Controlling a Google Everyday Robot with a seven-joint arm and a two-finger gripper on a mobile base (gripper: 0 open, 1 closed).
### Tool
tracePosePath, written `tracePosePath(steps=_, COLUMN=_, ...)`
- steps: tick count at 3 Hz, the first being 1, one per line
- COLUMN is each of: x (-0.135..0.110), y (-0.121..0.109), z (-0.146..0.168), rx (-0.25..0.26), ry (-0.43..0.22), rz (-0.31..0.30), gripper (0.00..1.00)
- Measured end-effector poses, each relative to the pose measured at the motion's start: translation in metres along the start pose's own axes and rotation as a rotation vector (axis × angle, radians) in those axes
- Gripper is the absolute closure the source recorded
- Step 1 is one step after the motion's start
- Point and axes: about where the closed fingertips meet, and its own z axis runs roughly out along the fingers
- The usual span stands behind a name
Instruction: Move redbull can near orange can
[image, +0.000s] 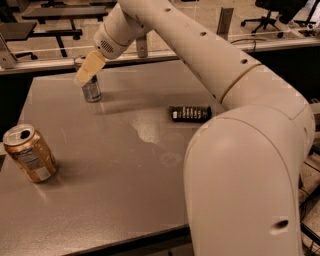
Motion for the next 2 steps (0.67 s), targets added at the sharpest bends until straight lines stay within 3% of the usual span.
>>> tracePosePath(steps=1, x=-0.0024, y=0.0035, z=0.0083, rx=-0.016, ry=0.005, rz=-0.003, gripper=0.00)
tracePosePath(steps=2, x=-0.0029, y=0.0064, z=0.0109, rx=-0.030, ry=0.007, rz=-0.009, gripper=0.19)
